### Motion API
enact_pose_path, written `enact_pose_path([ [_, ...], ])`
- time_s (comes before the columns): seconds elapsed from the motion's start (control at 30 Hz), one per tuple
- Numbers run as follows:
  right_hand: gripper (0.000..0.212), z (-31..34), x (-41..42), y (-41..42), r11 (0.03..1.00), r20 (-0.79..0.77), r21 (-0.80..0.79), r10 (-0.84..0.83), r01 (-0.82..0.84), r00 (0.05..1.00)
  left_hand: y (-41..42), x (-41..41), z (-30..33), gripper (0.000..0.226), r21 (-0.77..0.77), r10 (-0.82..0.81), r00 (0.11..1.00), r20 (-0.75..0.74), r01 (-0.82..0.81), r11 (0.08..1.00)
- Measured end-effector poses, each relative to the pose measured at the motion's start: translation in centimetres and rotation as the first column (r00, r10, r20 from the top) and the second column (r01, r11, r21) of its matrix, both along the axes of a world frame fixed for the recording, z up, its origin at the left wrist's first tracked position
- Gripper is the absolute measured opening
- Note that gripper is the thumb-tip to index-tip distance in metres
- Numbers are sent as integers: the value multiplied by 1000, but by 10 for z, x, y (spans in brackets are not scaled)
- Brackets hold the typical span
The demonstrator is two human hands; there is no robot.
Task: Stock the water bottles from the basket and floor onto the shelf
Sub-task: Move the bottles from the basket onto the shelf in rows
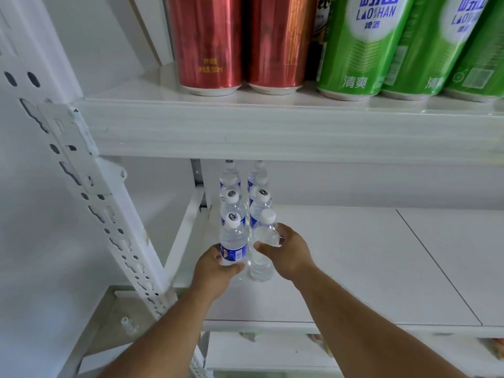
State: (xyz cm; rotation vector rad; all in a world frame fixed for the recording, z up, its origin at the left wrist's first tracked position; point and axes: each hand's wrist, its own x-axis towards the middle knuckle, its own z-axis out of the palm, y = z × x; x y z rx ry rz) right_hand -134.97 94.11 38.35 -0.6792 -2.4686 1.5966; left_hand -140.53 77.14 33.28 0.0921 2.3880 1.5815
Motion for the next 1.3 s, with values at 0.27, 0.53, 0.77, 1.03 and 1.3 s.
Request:
enact_pose_path([
  [0.27,45,-3,-4,1,1000,-27,16,27,-27,999,2,-12,-8,57,-9,-15,1000,-10,15,1000],
  [0.53,42,-7,-2,3,1000,-35,-7,5,-6,999,6,-18,-9,61,-88,-23,999,-23,21,996],
  [0.77,58,-14,-5,0,999,44,-40,2,0,999,6,-16,-12,66,-134,-19,1000,-8,17,991],
  [1.03,54,-11,-6,-3,998,52,-55,-30,33,998,0,-3,-10,61,-113,-27,999,34,30,993],
  [1.3,69,-13,7,-9,999,105,-28,-38,41,994,-13,20,-10,66,-125,-33,998,55,39,991],
])
